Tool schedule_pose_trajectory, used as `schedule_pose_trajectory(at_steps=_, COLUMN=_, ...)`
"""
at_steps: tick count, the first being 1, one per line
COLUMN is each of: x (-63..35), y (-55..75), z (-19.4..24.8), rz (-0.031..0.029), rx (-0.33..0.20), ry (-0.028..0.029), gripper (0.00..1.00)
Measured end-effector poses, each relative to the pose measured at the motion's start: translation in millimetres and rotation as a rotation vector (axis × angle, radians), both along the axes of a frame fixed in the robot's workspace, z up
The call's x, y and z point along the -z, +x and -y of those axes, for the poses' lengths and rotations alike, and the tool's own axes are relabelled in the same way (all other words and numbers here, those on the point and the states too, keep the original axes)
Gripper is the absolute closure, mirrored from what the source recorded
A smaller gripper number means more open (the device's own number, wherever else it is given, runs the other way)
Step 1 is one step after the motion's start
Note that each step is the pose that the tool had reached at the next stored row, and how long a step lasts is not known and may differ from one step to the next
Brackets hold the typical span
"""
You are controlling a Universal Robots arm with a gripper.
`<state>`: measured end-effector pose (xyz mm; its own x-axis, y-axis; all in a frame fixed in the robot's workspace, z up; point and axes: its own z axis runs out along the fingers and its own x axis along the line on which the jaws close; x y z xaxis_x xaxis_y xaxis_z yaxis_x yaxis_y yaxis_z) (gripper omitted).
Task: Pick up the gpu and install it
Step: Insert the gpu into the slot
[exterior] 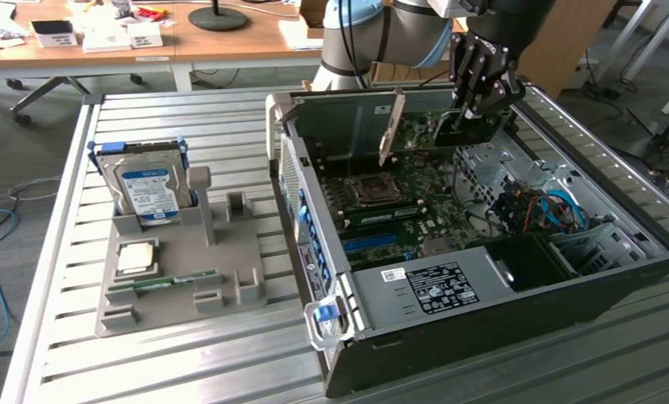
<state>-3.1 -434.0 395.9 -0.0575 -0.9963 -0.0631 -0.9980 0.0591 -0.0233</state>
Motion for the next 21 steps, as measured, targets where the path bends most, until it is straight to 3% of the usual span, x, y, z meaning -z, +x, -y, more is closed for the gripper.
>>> schedule_pose_trajectory(at_steps=21, x=0.0, y=-3.1, z=0.0, rz=0.0, rx=0.0, ry=0.0, gripper=0.73)
